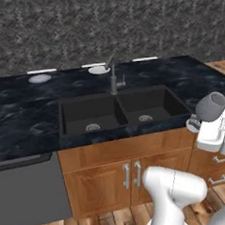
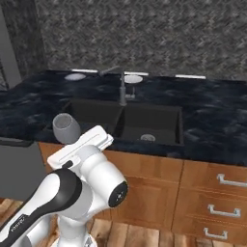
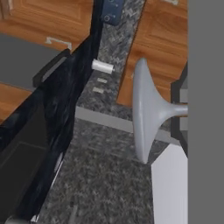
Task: Retrieve the wine glasses from the counter and place one next to each plate.
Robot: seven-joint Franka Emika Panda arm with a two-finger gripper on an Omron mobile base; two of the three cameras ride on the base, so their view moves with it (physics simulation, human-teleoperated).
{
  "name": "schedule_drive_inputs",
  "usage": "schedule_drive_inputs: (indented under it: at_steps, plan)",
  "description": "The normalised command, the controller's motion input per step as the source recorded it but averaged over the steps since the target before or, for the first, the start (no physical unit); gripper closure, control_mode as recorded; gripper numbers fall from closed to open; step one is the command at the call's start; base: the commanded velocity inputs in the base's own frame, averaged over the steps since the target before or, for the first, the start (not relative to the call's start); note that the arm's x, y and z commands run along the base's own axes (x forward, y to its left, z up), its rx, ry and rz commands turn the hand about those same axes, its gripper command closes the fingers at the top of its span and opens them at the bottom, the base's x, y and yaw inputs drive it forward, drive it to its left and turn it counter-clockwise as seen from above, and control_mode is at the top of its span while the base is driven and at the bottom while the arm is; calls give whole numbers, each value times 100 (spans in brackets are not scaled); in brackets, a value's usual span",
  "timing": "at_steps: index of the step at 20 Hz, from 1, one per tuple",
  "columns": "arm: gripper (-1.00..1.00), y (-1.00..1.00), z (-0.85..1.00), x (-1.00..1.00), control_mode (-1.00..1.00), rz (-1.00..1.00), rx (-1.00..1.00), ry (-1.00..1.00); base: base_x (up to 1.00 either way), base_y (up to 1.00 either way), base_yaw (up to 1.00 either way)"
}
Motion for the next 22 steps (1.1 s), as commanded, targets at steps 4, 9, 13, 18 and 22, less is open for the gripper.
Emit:
schedule_drive_inputs:
  at_steps: [4,9,13,18,22]
  plan:
    - [100,0,0,0,100,0,0,0,-4,-100,16]
    - [100,0,0,0,100,0,0,0,-11,-100,9]
    - [100,0,0,0,100,0,0,0,-16,-100,7]
    - [100,0,0,0,100,0,0,0,-22,-100,4]
    - [100,0,0,0,100,0,0,0,-21,-100,1]
